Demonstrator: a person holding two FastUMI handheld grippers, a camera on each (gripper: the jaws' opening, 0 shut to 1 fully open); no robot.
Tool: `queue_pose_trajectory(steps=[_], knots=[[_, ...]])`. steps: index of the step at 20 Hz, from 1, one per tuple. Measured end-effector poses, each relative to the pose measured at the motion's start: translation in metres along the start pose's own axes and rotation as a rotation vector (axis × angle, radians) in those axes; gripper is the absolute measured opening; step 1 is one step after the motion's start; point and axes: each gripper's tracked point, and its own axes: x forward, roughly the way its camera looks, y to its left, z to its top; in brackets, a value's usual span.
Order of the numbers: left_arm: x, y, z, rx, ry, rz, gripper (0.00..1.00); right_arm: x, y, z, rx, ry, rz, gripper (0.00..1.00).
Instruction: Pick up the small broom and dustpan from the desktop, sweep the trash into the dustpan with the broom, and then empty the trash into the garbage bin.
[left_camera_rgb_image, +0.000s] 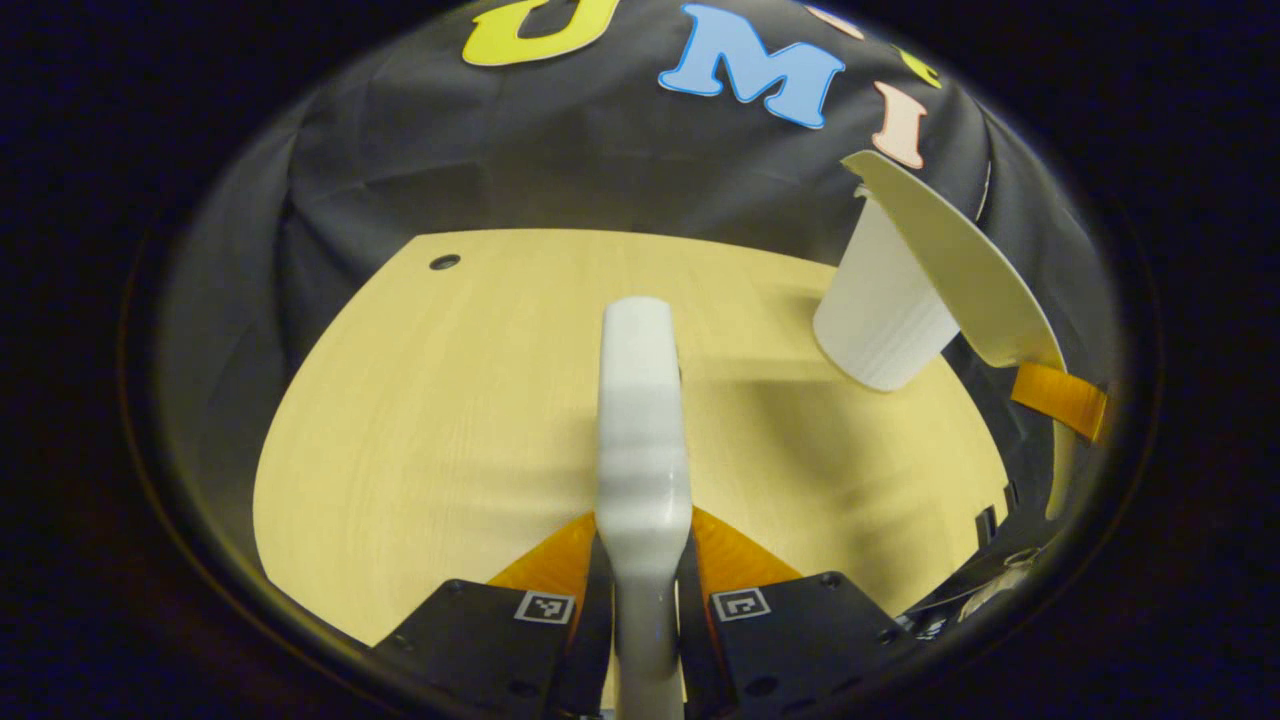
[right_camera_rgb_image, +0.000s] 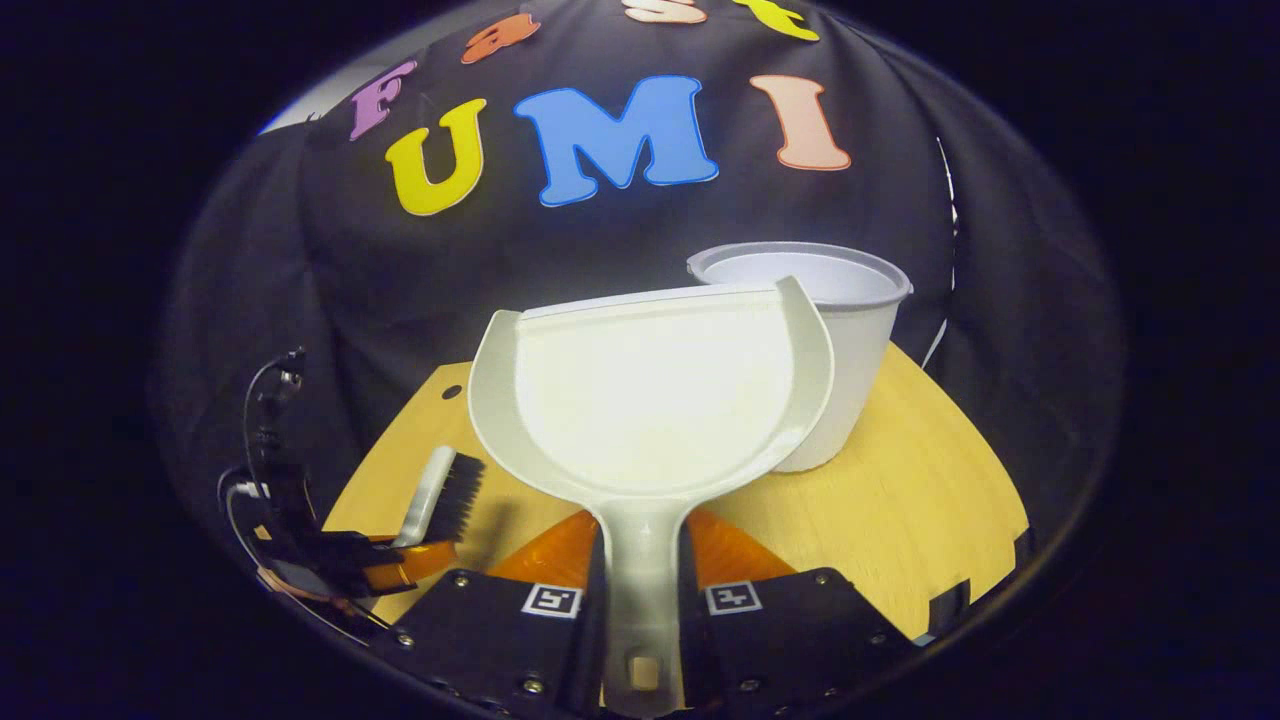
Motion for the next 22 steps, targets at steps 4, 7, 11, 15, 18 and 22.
queue_pose_trajectory(steps=[4,7,11,15,18,22], knots=[[0.009,0.003,-0.009,-0.011,0.035,-0.021,0.36,0.006,0.004,-0.018,-0.109,-0.012,-0.074,0.3],[0.011,0.005,-0.013,0.0,0.051,-0.029,0.38,0.016,0.018,-0.045,-0.12,0.041,-0.068,0.3],[0.02,0.007,-0.021,-0.012,0.085,-0.027,0.38,0.032,0.03,-0.085,-0.104,0.138,-0.054,0.3],[0.027,0.007,-0.031,-0.013,0.138,-0.004,0.37,0.049,0.033,-0.114,-0.074,0.225,-0.056,0.3],[0.03,0.003,-0.037,-0.009,0.169,0.005,0.36,0.06,0.031,-0.132,-0.028,0.298,-0.05,0.3],[0.021,0.004,-0.035,-0.011,0.201,0.03,0.37,0.061,0.032,-0.141,0.008,0.357,-0.04,0.3]])
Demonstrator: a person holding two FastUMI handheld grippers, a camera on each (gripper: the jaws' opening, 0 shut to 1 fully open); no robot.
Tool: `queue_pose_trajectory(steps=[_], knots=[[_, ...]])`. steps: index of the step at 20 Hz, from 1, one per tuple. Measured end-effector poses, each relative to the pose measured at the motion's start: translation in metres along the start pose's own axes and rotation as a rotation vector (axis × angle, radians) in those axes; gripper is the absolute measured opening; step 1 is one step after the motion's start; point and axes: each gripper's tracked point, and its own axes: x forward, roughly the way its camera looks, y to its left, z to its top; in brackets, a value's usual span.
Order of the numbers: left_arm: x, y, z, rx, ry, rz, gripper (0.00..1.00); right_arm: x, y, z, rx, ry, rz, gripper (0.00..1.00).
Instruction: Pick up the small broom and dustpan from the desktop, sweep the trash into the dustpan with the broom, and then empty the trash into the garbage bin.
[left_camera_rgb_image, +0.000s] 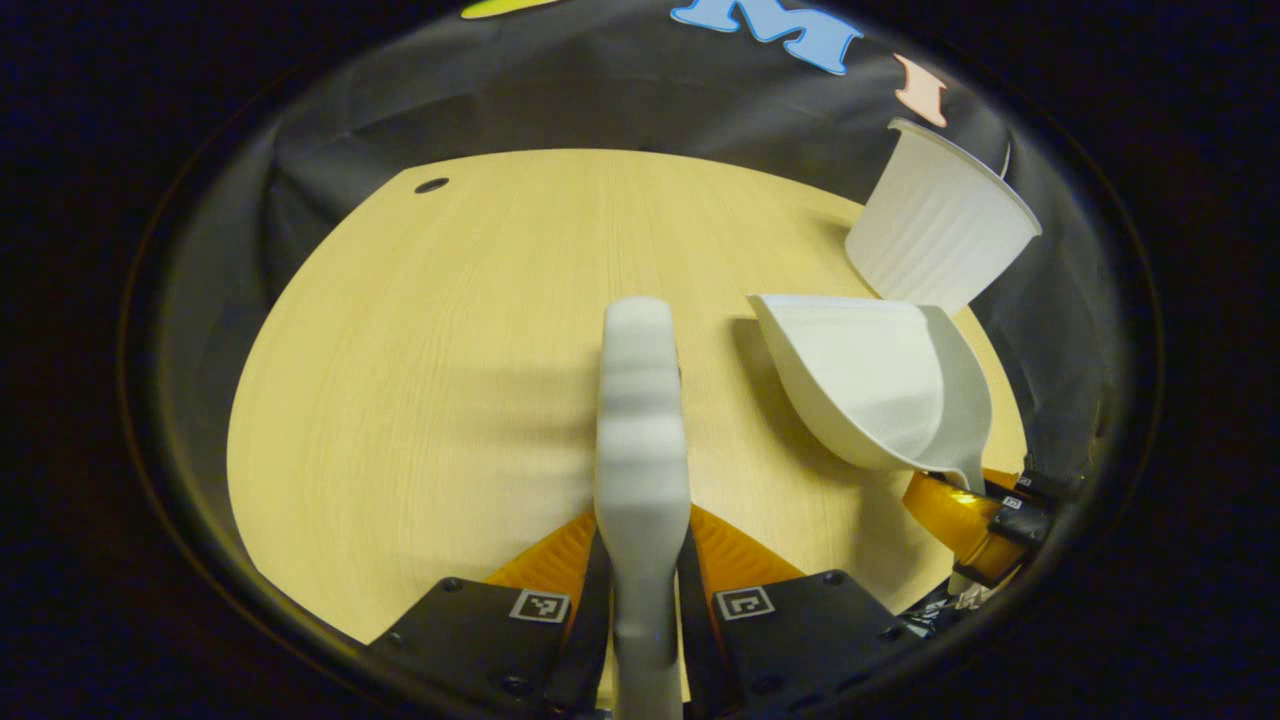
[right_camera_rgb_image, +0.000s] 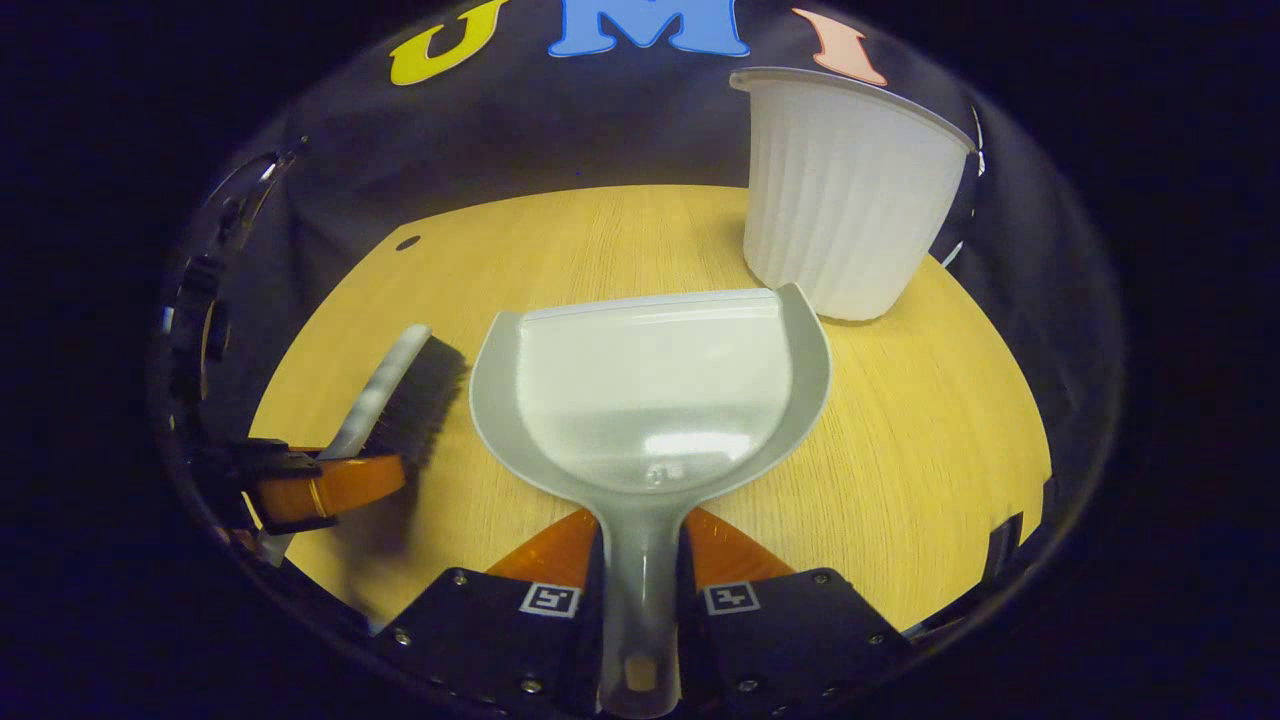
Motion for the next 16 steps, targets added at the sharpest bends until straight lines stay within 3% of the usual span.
queue_pose_trajectory(steps=[4,13,14,15,16], knots=[[-0.001,0.002,0.005,0.028,0.0,0.021,0.45,0.004,0.004,-0.018,0.028,0.043,0.02,0.31],[-0.009,0.001,0.01,0.055,-0.019,0.019,0.48,0.001,0.006,-0.026,0.067,0.056,0.032,0.35],[-0.01,0.001,0.011,0.057,-0.025,0.021,0.52,-0.002,0.006,-0.023,0.069,0.044,0.032,0.39],[-0.013,-0.002,0.011,0.057,-0.031,0.014,0.43,-0.007,0.004,-0.022,0.068,0.038,0.027,0.42],[-0.014,-0.002,0.012,0.057,-0.036,0.015,0.48,-0.012,0.003,-0.019,0.066,0.03,0.024,0.44]])
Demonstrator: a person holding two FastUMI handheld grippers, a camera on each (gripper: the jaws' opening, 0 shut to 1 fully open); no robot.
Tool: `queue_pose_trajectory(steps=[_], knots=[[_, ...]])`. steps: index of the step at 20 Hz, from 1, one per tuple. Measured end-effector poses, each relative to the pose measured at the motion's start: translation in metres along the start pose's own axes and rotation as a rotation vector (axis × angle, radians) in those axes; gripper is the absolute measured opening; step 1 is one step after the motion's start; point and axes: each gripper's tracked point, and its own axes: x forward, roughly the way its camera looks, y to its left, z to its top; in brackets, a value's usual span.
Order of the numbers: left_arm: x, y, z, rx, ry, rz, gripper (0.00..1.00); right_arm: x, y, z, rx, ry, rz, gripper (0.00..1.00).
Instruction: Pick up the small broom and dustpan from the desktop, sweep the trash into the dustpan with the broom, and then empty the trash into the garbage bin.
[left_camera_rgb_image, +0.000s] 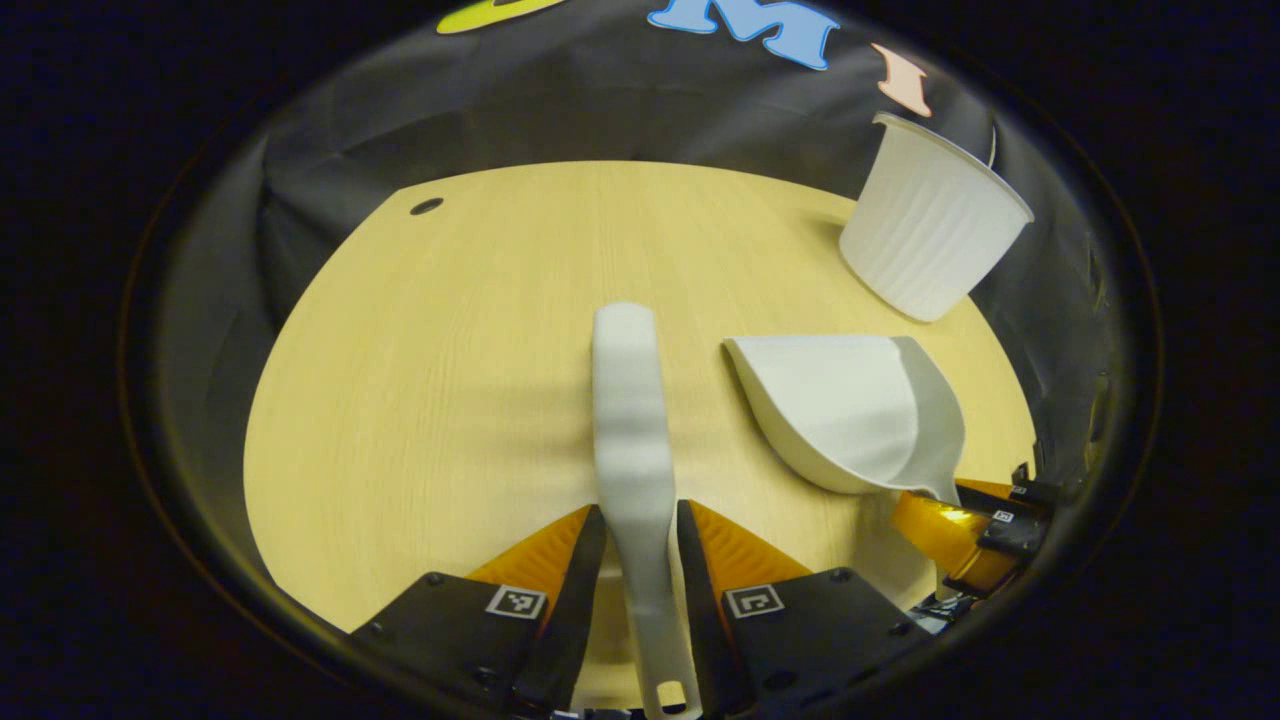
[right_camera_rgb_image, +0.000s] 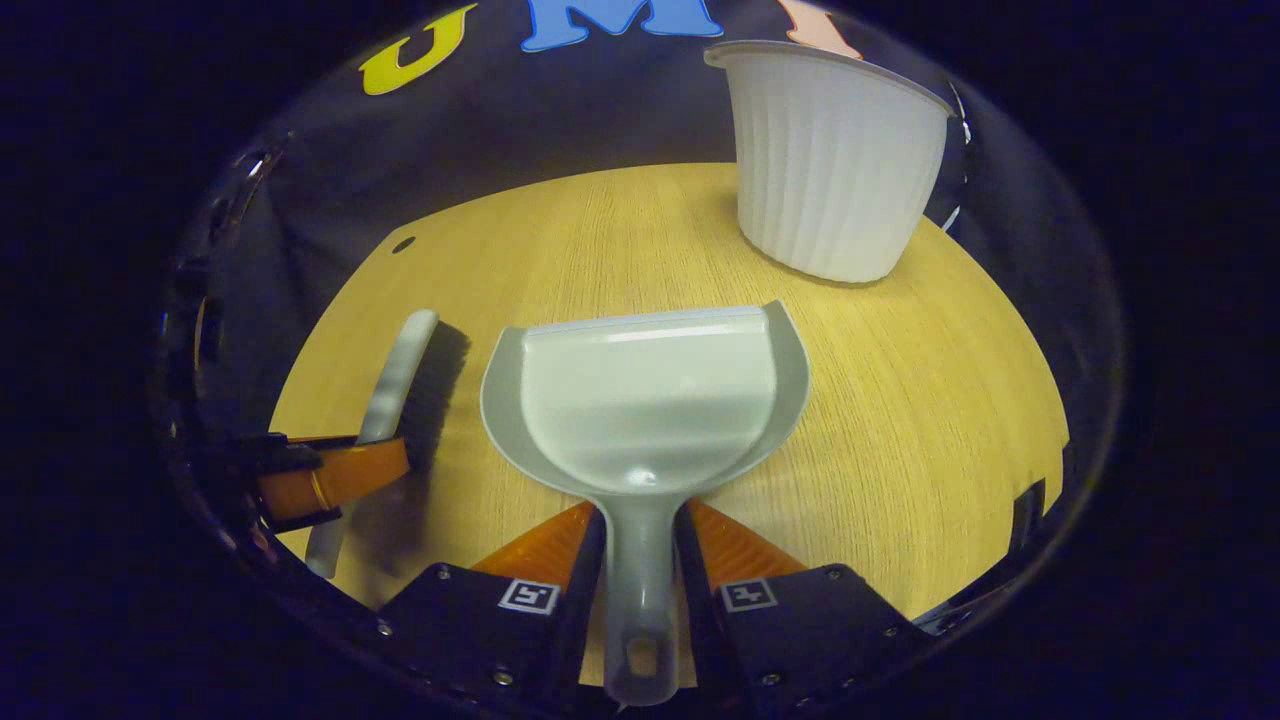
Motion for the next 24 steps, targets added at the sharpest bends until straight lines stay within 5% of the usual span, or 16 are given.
queue_pose_trajectory(steps=[1,2,7,8,11,15,24], knots=[[-0.002,-0.002,0.001,0.001,-0.005,-0.007,0.52,-0.003,0.0,0.002,-0.002,-0.011,-0.001,0.46],[-0.004,-0.002,0.002,0.005,-0.013,-0.006,0.54,-0.008,-0.001,0.004,-0.003,-0.016,-0.007,0.62],[-0.023,-0.005,0.014,0.04,-0.067,-0.017,0.69,-0.03,-0.005,0.019,0.007,-0.065,-0.025,0.71],[-0.029,-0.007,0.019,0.048,-0.087,-0.025,0.75,-0.037,-0.006,0.024,0.01,-0.082,-0.025,0.82],[-0.048,-0.005,0.037,0.077,-0.174,-0.013,0.83,-0.057,-0.012,0.045,0.008,-0.153,-0.038,0.94],[-0.075,-0.009,0.061,0.072,-0.323,0.012,0.96,-0.091,-0.023,0.079,-0.044,-0.298,-0.062,0.94],[-0.186,-0.056,0.121,-0.014,-0.812,0.029,0.96,-0.166,-0.026,0.142,-0.23,-0.708,-0.077,0.94]])
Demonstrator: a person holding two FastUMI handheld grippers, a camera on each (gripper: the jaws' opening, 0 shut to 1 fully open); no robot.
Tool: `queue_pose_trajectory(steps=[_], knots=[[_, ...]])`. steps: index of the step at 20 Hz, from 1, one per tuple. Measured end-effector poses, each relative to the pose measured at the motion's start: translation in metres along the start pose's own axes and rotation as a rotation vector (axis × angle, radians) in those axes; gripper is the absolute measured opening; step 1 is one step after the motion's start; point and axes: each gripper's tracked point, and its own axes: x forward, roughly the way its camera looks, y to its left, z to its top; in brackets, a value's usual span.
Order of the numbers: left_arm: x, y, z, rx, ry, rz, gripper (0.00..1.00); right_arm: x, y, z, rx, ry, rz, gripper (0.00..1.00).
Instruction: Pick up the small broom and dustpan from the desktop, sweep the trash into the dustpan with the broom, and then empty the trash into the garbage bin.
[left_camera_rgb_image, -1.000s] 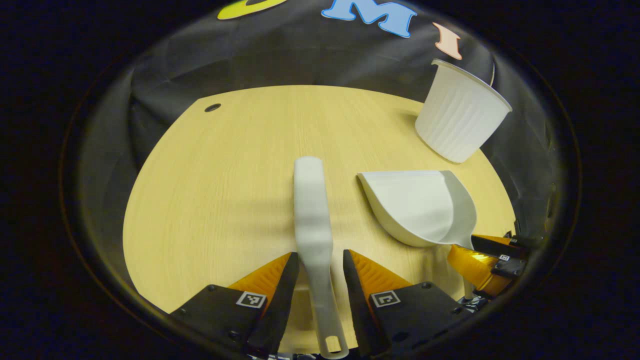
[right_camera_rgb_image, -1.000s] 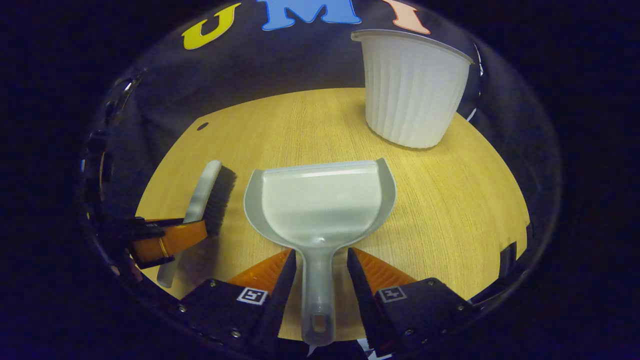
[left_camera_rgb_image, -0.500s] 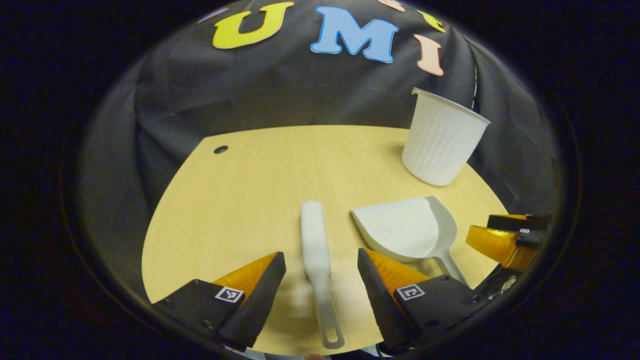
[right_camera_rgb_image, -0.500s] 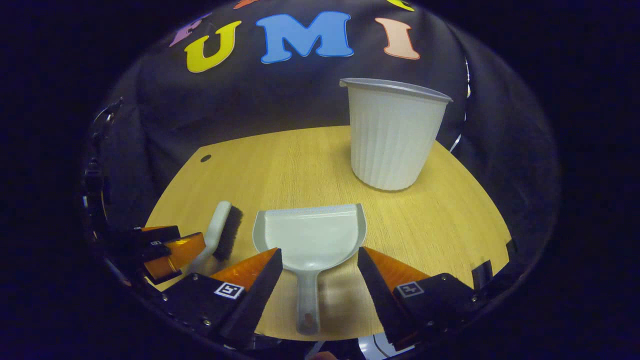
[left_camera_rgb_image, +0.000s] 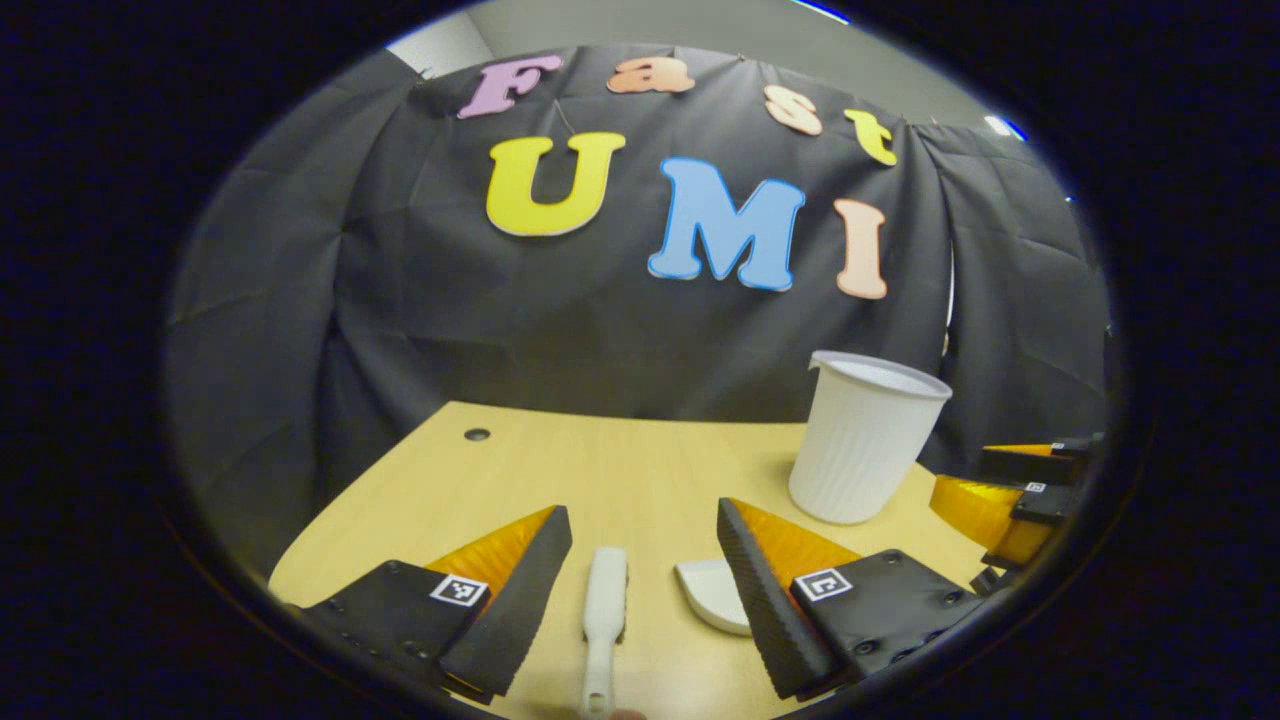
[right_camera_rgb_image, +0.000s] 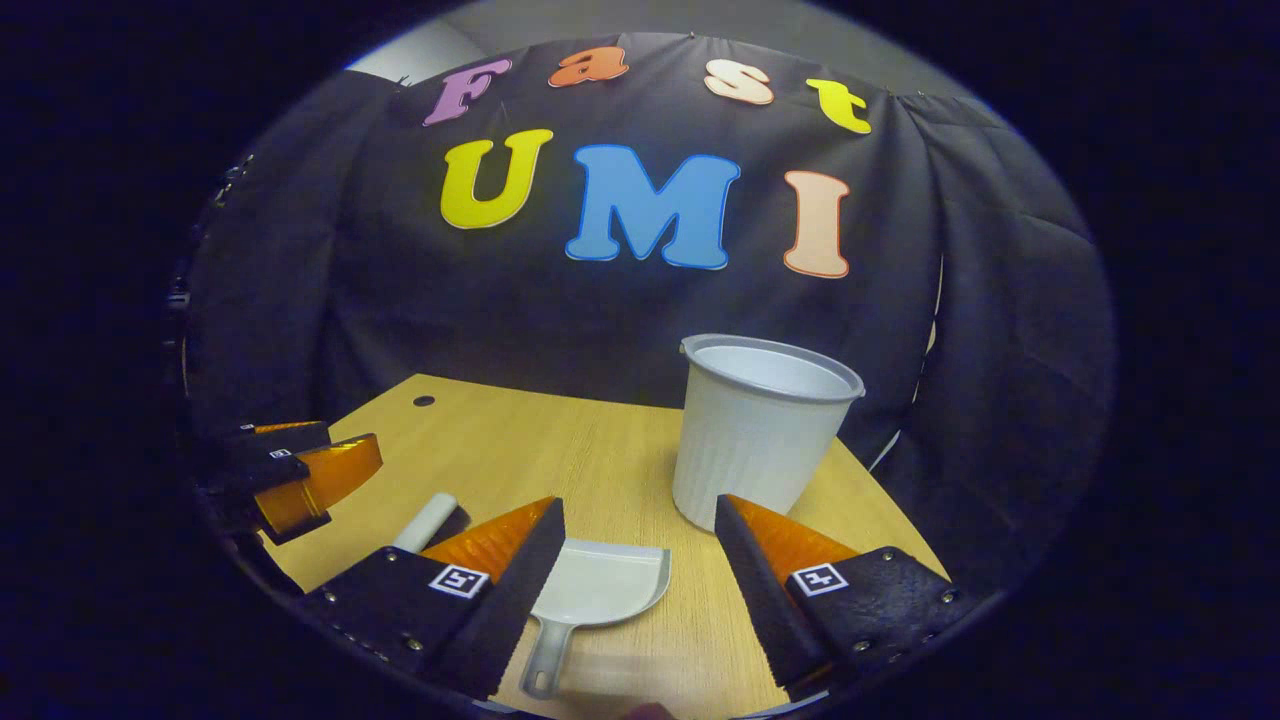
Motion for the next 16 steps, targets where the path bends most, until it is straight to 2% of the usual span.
queue_pose_trajectory(steps=[4,7,11,16], knots=[[-0.03,-0.024,0.032,0.02,-0.147,0.01,0.95,-0.013,-0.006,0.039,-0.022,-0.164,0.013,0.94],[-0.03,-0.021,0.035,-0.001,-0.204,0.035,0.96,-0.018,-0.017,0.053,-0.032,-0.236,0.008,0.94],[-0.03,-0.019,0.034,0.006,-0.22,0.095,0.96,-0.029,-0.038,0.062,-0.06,-0.275,0.022,0.94],[-0.027,-0.021,0.033,0.017,-0.232,0.11,0.96,-0.024,-0.033,0.07,-0.047,-0.292,0.03,0.94]])
